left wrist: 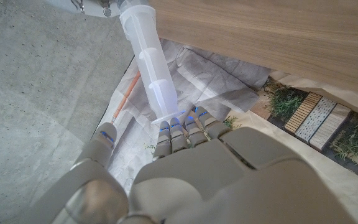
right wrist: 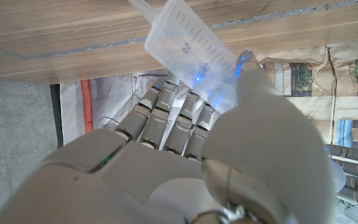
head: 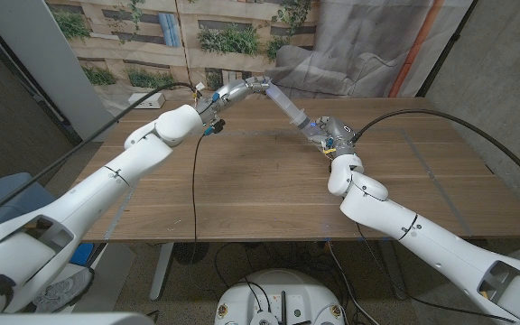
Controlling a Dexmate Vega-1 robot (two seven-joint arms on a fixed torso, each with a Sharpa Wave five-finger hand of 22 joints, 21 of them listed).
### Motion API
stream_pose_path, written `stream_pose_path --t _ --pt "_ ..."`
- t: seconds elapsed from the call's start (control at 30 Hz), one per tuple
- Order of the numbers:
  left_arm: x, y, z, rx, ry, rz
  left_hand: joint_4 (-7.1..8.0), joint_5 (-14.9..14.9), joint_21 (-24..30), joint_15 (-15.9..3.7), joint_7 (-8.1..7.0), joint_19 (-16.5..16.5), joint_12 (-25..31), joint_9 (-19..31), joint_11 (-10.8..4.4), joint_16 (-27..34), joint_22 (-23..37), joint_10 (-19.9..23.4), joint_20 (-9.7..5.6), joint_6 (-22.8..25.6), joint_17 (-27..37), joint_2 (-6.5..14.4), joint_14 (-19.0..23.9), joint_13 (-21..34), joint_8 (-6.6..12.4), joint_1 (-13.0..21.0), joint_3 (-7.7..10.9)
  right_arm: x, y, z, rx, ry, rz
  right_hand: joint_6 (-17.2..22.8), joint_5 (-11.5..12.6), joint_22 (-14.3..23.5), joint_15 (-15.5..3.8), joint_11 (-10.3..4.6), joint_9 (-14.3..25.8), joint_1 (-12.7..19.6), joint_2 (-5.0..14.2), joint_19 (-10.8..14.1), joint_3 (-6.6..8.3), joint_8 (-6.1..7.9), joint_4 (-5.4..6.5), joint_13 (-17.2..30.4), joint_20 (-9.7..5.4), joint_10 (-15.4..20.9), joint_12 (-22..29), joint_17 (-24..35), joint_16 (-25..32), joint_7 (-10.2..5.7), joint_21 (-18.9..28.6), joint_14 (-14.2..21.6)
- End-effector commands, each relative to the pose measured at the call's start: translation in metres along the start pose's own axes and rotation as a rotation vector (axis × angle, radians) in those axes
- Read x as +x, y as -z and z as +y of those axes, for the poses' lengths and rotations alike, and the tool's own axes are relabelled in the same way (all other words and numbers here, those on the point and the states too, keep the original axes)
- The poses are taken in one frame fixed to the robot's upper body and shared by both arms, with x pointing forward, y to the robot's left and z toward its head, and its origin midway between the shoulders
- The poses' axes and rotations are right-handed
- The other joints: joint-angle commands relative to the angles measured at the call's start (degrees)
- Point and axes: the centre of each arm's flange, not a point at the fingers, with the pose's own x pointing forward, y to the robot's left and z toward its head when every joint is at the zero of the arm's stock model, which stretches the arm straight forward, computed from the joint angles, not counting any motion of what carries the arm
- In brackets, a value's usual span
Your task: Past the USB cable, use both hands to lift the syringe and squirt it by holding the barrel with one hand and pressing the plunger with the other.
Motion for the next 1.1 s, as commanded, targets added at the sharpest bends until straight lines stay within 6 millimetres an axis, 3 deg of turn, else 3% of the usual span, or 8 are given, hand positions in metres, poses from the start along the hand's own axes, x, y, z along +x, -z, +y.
stream_pose_path --t 0.03,1.1 --pt "-0.002 -0.002 0.000 0.001 0.003 0.005 0.05 0.3 0.3 -3.18 0.05 -0.2 -0.1 0.1 0.11 0.4 0.3 0.3 -3.63 0.7 0.1 3.6 0.8 0.2 0.03 -0.4 0.06 -0.001 -0.004 -0.001 0.008 0.014 -0.020 3.0 0.2 0.3 -11.18 -3.42 0.0 4.0 7.39 0.5 0.18 0.25 0.61 0.2 -5.90 4.2 -0.1 0.2 -0.3 -2.54 0.5 2.5" --pt "0.010 -0.012 0.001 0.018 0.072 -0.017 0.48 0.3 0.4 -2.70 0.72 -0.1 0.1 0.1 0.20 0.6 0.3 1.6 -3.71 1.6 0.2 3.4 2.4 0.2 0.16 -1.0 0.26 0.009 -0.016 -0.003 0.062 0.040 -0.067 3.2 0.4 0.3 -11.29 -3.39 0.1 5.5 7.02 0.5 -0.05 -0.40 0.10 0.8 -5.99 4.7 -0.7 1.1 -0.6 -2.59 0.5 3.0"
